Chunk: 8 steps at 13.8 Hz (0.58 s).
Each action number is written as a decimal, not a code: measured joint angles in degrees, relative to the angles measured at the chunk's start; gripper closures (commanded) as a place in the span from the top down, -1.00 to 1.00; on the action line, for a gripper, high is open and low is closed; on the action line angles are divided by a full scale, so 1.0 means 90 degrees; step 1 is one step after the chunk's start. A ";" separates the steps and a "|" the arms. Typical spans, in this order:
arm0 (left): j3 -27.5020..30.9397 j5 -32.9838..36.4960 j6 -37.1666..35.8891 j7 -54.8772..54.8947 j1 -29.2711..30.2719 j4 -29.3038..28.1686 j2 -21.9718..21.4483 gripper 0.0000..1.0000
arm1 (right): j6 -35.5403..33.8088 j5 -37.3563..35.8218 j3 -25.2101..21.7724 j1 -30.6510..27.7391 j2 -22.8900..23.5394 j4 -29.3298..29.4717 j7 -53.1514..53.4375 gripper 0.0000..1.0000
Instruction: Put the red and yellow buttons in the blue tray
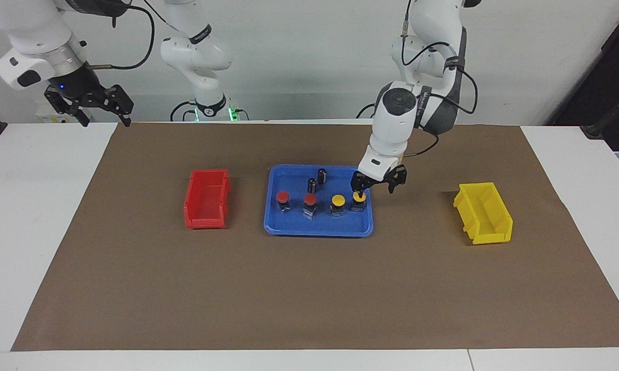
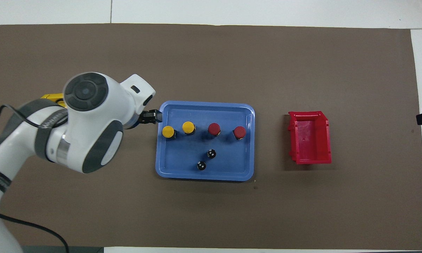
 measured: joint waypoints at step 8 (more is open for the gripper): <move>0.0070 -0.0001 -0.2042 0.2438 0.2009 0.1570 -0.0532 1.00 | -0.0104 0.0000 0.0000 0.0000 -0.0011 -0.0001 0.0001 1.00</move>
